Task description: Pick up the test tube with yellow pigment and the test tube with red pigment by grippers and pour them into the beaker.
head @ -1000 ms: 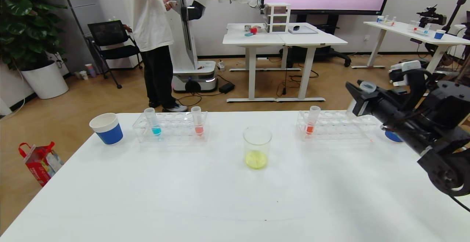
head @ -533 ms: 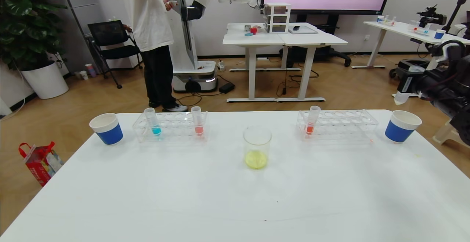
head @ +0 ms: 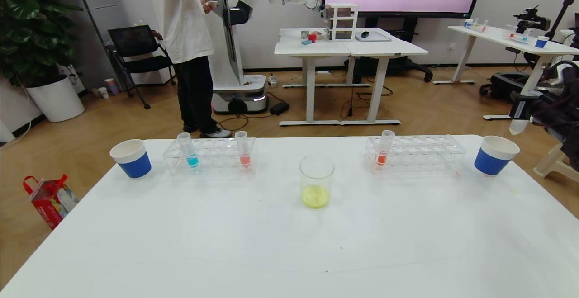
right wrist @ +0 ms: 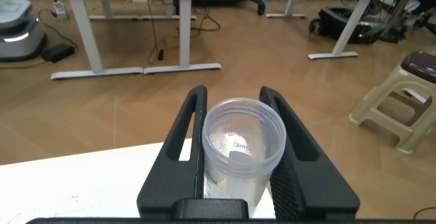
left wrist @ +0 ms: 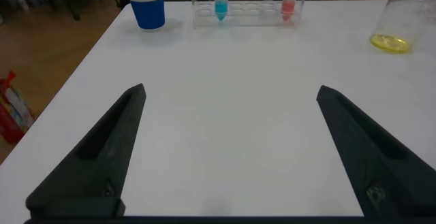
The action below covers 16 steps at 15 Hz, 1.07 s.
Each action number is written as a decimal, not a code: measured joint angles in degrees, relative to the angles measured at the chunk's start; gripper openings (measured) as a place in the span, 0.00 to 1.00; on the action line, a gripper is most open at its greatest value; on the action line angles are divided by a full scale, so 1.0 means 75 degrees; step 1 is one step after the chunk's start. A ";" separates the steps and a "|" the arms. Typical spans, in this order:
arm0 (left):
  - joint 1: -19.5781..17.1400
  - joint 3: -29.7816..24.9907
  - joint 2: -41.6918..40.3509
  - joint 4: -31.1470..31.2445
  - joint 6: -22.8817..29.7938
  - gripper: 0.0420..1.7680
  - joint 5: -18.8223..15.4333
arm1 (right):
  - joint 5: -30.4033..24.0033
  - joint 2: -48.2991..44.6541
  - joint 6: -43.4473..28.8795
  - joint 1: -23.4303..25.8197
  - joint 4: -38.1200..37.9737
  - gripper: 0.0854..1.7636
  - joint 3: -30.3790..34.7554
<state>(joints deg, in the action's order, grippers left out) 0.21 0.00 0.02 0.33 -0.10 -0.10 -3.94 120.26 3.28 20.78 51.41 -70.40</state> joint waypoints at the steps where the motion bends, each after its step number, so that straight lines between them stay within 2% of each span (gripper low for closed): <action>1: -0.0003 0.0000 0.0000 0.0003 0.0000 0.99 0.0000 | 0.0033 0.0106 0.0065 0.0010 0.0041 0.27 0.0031; 5: -0.0003 0.0000 0.0000 0.0000 -0.0002 0.99 0.0000 | 0.0525 0.0577 0.0164 -0.0052 0.0601 0.27 0.0026; 9: 0.0000 0.0000 0.0000 0.0000 -0.0002 0.99 0.0000 | 0.0566 0.1187 0.0341 -0.0122 0.1557 0.27 0.0070; 16: -0.0003 0.0000 0.0000 0.0000 0.0000 0.99 0.0000 | 0.0501 0.1487 0.0309 -0.0241 0.1729 0.27 0.0317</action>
<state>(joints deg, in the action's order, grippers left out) 0.18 0.00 0.02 0.33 -0.10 -0.10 -0.18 131.41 5.60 18.98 64.38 -68.02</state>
